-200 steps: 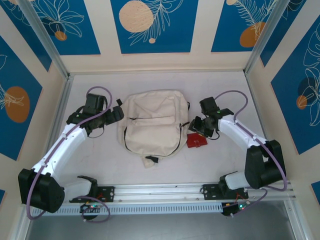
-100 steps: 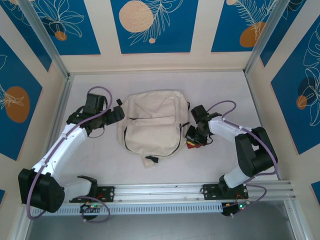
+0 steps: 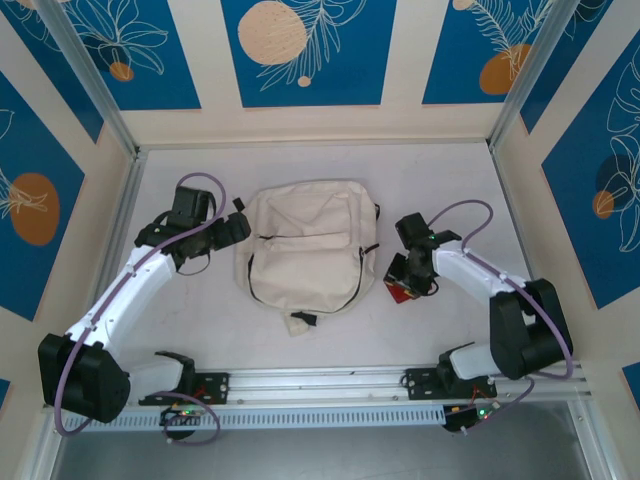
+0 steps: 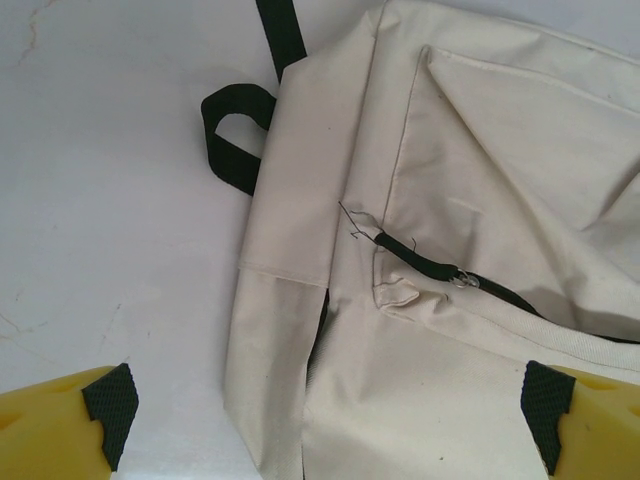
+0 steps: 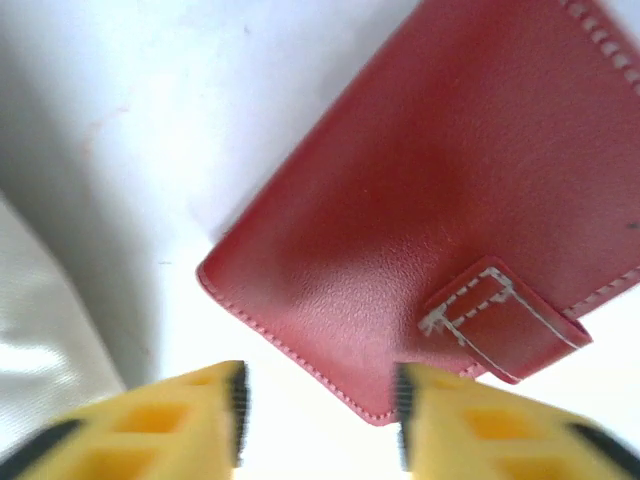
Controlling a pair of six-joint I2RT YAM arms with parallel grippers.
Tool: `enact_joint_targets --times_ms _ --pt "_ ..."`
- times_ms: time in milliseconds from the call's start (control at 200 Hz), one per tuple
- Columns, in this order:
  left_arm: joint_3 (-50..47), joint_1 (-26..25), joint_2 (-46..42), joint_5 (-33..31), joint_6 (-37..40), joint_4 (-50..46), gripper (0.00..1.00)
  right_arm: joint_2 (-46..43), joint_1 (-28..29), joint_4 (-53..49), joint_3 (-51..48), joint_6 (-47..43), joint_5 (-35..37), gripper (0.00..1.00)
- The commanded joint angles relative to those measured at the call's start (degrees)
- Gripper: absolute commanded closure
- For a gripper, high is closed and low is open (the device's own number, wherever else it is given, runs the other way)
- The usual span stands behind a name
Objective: Pack books, pencil case, and school supplies into a backpack
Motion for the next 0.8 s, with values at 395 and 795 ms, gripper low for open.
enact_joint_targets --times_ms 395,795 --pt "0.75 0.66 0.42 1.24 -0.24 0.40 0.00 -6.91 -16.17 6.49 -10.47 7.59 -6.31 0.38" --pt "0.99 0.67 0.88 1.36 -0.24 0.41 0.00 -2.14 -18.69 11.41 -11.43 6.70 -10.23 0.54"
